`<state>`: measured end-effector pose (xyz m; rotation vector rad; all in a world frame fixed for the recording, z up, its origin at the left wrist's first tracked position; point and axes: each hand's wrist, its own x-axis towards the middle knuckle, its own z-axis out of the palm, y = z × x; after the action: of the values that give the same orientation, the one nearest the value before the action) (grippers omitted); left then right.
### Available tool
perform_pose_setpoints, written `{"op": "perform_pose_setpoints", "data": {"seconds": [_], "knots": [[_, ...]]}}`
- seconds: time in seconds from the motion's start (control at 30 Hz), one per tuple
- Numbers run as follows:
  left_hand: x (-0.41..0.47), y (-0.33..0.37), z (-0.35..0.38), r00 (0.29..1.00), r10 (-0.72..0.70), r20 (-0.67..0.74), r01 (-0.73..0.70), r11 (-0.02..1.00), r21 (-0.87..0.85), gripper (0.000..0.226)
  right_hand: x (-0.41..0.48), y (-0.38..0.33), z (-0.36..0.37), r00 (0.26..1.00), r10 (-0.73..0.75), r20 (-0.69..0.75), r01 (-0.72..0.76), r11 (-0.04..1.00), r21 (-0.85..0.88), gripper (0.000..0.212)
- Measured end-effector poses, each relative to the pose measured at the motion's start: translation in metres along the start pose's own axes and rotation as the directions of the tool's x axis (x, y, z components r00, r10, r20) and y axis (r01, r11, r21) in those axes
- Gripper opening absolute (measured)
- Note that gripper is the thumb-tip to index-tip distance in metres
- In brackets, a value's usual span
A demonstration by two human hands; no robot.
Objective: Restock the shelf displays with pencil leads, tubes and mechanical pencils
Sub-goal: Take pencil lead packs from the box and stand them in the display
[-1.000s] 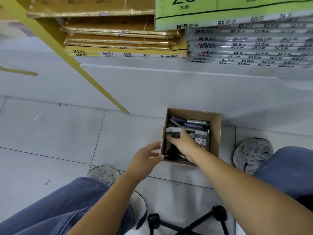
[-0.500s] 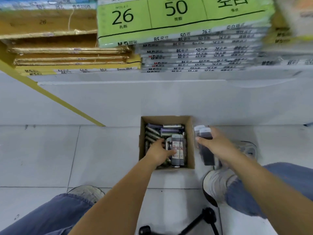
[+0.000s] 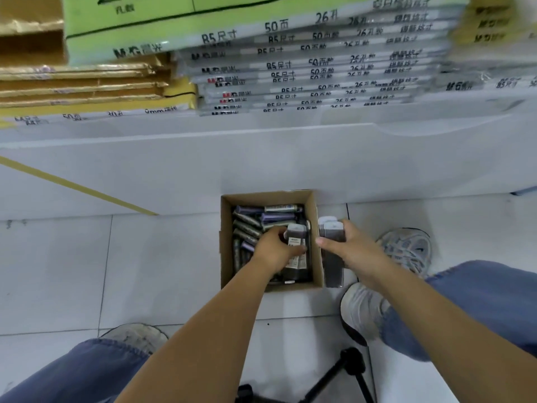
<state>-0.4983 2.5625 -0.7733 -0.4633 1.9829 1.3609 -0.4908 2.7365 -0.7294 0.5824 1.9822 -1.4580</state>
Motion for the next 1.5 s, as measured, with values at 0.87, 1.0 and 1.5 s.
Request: {"op": "perform_pose_setpoints", "data": {"seconds": [0.87,1.0,1.5], "knots": [[-0.091,0.033,-0.057,0.963,0.167,0.213,0.033,0.708,-0.706,0.018,-0.040,-0.063,0.026,0.949,-0.303,-0.085,0.308,0.950,0.046,0.023],[-0.137,0.064,-0.078,0.955,0.271,0.120,-0.130,0.746,-0.653,0.034,-0.077,-0.114,0.045,0.892,-0.450,-0.049,0.452,0.883,0.122,0.019],[-0.307,0.158,-0.211,0.732,0.545,-0.409,-0.677,0.653,-0.341,0.027,-0.241,-0.310,0.089,0.541,-0.831,0.129,0.841,0.534,-0.087,0.016]]}}
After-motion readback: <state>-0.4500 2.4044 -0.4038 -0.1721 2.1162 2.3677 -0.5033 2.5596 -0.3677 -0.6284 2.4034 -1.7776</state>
